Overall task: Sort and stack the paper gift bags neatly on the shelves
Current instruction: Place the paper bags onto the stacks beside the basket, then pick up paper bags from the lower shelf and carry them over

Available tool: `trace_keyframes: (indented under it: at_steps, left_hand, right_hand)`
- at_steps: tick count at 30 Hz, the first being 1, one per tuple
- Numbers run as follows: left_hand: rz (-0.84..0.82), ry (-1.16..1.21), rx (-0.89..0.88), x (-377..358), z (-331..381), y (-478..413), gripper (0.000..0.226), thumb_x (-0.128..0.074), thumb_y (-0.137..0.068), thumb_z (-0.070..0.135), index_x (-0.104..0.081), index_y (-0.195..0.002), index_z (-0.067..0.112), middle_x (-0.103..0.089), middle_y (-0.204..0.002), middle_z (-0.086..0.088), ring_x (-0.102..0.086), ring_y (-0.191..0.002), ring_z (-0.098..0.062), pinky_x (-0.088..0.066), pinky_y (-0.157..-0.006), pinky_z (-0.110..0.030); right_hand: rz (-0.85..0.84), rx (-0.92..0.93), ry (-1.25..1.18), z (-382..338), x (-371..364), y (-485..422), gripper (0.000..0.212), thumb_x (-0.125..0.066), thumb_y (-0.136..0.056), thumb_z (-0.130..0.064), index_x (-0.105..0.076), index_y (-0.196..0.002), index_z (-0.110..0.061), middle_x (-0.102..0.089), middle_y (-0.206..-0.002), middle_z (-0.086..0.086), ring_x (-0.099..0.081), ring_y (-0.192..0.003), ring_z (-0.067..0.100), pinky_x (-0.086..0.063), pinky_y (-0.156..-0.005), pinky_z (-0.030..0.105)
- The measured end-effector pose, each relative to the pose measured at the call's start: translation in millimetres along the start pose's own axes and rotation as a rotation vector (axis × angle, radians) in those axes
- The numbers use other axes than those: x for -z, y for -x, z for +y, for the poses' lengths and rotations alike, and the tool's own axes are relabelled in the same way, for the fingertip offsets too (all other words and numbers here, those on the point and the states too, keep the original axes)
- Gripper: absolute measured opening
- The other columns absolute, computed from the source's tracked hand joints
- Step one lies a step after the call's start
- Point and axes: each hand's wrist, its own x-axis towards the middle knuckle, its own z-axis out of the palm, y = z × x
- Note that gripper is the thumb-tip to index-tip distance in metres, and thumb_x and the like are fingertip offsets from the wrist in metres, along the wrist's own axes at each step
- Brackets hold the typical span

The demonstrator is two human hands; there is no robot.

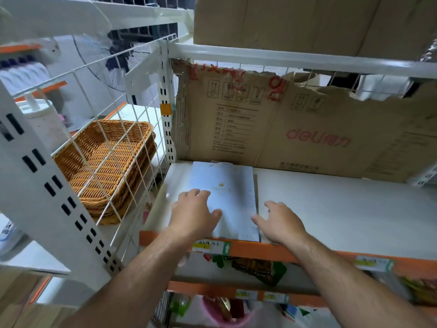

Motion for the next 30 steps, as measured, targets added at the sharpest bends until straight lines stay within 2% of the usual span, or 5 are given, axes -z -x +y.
trace_keyframes:
  at_steps: [3, 7, 14, 22, 30]
  left_hand:
    - [-0.04, -0.055, -0.088, -11, 19, 2, 0.065, -0.05, -0.092, 0.053, -0.04, -0.15, 0.027, -0.039, -0.155, 0.002, -0.029, -0.142, -0.025, -0.031, -0.114, -0.04]
    - [-0.036, -0.081, -0.239, -28, 50, 13, 0.056, -0.052, -0.089, 0.053, -0.053, -0.136, 0.022, -0.056, -0.139, 0.001, -0.045, -0.129, -0.025, -0.04, -0.102, -0.039]
    - [-0.13, -0.119, -0.426, -46, 120, 40, 0.07, -0.045, -0.094, 0.065, -0.032, -0.153, 0.029, -0.038, -0.156, 0.002, -0.029, -0.143, -0.024, -0.029, -0.116, -0.042]
    - [-0.139, -0.189, -0.619, -69, 228, 100, 0.067, -0.042, -0.095, 0.065, -0.033, -0.152, 0.031, -0.038, -0.155, 0.002, -0.031, -0.142, -0.026, -0.028, -0.117, -0.045]
    - [-0.138, -0.167, -0.662, -113, 360, 181, 0.062, -0.044, -0.094, 0.056, -0.035, -0.149, 0.03, -0.04, -0.153, 0.0, -0.032, -0.141, -0.027, -0.03, -0.115, -0.046]
  right_hand:
    - [0.042, 0.015, 0.074, 15, 6, 23, 0.065, -0.05, -0.095, -0.056, -0.038, -0.15, -0.025, -0.043, -0.148, 0.001, -0.04, -0.134, 0.022, -0.042, -0.105, 0.039]
    - [0.07, -0.021, 0.16, 39, 19, 57, 0.068, -0.05, -0.094, -0.058, -0.034, -0.152, -0.028, -0.039, -0.151, -0.001, -0.034, -0.138, 0.022, -0.036, -0.112, 0.042]
    - [0.144, -0.11, 0.139, 105, 40, 112, 0.069, -0.052, -0.092, -0.06, -0.035, -0.151, -0.03, -0.038, -0.152, -0.002, -0.032, -0.139, 0.021, -0.035, -0.113, 0.042]
    - [0.256, -0.171, 0.08, 209, 72, 187, 0.068, -0.054, -0.09, -0.059, -0.039, -0.149, -0.029, -0.04, -0.148, -0.002, -0.035, -0.136, 0.022, -0.037, -0.109, 0.04]
    - [0.311, -0.257, 0.059, 344, 123, 277, 0.068, -0.055, -0.088, -0.059, -0.038, -0.149, -0.031, -0.036, -0.149, -0.004, -0.033, -0.135, 0.022, -0.038, -0.109, 0.044]
